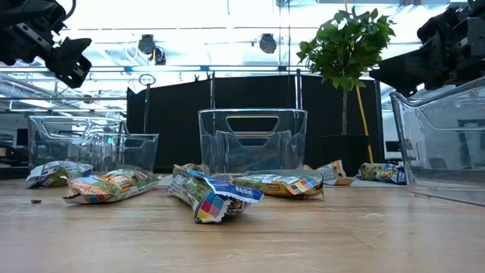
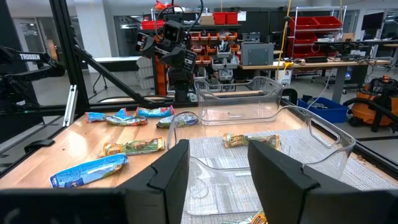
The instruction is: Pick and place Granola Bars by type
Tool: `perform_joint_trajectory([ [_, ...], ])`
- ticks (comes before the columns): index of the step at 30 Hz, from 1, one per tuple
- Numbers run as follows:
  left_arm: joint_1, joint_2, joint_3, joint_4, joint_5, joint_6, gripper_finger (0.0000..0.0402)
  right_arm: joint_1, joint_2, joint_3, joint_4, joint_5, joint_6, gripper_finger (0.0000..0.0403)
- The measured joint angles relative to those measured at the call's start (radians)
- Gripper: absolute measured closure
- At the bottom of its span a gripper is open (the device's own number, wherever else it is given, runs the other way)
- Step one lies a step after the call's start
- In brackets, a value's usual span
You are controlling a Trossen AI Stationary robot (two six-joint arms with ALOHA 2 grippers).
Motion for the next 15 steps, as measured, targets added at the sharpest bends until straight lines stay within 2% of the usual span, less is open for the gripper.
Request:
perform_joint_trajectory([
  [15,0.0,0.0,0.0,0.062,-0.035,0.323,0.0149,0.0,0.0,0.0,0.0,0.0,0.0,0.0248],
])
